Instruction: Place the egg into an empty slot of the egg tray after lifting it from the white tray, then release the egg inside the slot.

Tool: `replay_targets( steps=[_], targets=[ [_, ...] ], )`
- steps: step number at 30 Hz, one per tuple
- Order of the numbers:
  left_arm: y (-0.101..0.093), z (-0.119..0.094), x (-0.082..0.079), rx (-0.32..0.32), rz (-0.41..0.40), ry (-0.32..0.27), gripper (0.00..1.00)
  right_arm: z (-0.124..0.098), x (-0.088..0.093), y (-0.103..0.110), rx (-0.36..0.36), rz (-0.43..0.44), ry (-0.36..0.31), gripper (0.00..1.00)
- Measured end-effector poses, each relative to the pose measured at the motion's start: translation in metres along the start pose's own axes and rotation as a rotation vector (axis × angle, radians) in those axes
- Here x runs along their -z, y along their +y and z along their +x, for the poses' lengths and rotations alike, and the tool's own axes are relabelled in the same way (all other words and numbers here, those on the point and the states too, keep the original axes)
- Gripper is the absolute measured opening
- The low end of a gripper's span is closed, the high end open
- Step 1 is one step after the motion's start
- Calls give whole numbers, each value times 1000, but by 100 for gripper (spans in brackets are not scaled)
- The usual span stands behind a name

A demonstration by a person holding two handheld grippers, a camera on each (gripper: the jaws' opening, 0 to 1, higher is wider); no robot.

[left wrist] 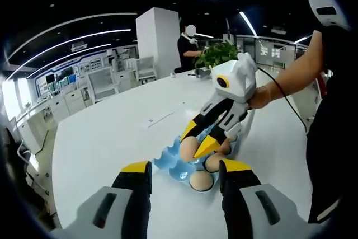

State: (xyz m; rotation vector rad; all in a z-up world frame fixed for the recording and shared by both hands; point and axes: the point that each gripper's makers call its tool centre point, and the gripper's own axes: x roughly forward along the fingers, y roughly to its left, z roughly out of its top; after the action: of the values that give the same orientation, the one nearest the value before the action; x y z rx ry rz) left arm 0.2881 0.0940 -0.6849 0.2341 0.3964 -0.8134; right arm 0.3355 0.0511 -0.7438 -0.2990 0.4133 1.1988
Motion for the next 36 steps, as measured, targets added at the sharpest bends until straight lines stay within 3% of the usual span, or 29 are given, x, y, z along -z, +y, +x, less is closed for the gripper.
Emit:
replay_targets(
  steps=[18, 36],
  targets=[
    [2, -1, 7, -6, -18, 1, 49, 32, 19, 3, -14, 0, 69, 25],
    [2, 0, 8, -6, -20, 0, 48, 34, 23, 3, -22, -13, 80, 26]
  ],
)
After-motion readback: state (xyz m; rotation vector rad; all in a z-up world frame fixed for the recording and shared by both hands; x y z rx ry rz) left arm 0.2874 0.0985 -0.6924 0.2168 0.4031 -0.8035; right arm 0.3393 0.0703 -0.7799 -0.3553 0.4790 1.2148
